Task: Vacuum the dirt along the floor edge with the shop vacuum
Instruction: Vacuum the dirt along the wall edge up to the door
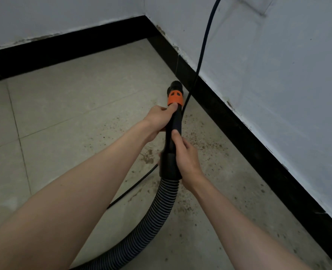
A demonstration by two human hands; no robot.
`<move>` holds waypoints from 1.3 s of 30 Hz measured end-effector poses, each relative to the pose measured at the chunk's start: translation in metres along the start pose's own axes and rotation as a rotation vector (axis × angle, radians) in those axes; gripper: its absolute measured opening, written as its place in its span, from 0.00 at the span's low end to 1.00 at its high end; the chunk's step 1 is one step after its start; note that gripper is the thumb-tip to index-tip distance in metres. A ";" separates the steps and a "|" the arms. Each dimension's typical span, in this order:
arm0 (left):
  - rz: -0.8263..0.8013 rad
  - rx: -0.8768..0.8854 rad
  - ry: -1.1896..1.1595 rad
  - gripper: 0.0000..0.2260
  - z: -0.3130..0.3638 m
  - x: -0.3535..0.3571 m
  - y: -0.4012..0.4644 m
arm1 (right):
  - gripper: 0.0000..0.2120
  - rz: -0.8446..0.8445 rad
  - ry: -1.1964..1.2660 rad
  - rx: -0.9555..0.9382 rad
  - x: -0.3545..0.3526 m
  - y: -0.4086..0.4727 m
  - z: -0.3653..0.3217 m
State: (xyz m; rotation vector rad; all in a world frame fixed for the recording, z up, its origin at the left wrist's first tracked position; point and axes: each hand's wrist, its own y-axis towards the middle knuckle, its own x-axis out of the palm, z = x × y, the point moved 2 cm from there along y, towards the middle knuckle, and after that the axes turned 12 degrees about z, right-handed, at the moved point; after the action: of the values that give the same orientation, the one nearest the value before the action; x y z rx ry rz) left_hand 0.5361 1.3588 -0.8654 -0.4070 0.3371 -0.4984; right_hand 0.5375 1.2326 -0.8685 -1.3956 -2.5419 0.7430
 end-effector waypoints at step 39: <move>0.068 -0.152 -0.257 0.21 -0.030 -0.063 -0.053 | 0.22 -0.346 0.202 0.429 0.021 -0.064 -0.001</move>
State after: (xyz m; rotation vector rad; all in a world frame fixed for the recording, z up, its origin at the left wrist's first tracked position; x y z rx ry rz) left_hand 0.4513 1.3401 -0.8538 -0.5984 0.1401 -0.3504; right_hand 0.4781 1.2219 -0.8385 -0.8241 -2.2086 0.9502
